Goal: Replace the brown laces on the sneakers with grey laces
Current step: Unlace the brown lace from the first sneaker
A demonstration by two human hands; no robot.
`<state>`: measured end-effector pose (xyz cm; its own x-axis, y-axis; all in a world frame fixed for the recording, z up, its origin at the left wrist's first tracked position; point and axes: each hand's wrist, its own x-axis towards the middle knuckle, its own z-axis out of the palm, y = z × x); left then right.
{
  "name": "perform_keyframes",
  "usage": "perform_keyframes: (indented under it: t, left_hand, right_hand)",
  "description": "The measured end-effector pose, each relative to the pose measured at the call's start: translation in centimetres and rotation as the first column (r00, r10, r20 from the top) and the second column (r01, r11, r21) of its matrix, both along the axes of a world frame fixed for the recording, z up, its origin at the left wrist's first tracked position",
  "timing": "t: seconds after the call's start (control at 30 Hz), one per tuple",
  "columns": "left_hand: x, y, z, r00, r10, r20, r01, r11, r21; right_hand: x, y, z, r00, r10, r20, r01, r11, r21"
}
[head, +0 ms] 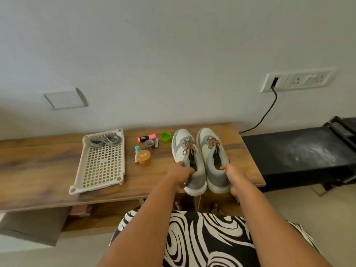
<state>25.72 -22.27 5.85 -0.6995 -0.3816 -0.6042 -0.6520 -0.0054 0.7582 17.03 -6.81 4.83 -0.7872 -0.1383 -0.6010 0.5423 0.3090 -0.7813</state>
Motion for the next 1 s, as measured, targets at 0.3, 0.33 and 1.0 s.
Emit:
perform_keyframes:
  t: [0.3, 0.33, 1.0]
  left_hand:
    - [-3.2, -2.1, -2.0, 0.961, -0.276, -0.004, 0.261, 0.916, -0.303]
    - [-3.6, -3.3, -1.9, 0.950, -0.313, -0.002, 0.298, 0.906, -0.301]
    - [-0.4, 0.8, -1.2, 0.995, -0.077, 0.061, 0.098, 0.829, -0.551]
  right_hand:
    - [0.1, -0.5, -1.1, 0.960, 0.123, -0.250, -0.038, 0.947, 0.320]
    - [0.5, -0.3, -1.0, 0.962, 0.133, -0.239, -0.055, 0.949, 0.310]
    - [-13.0, -4.2, 0.3, 0.484, 0.700, -0.525, -0.425, 0.712, 0.559]
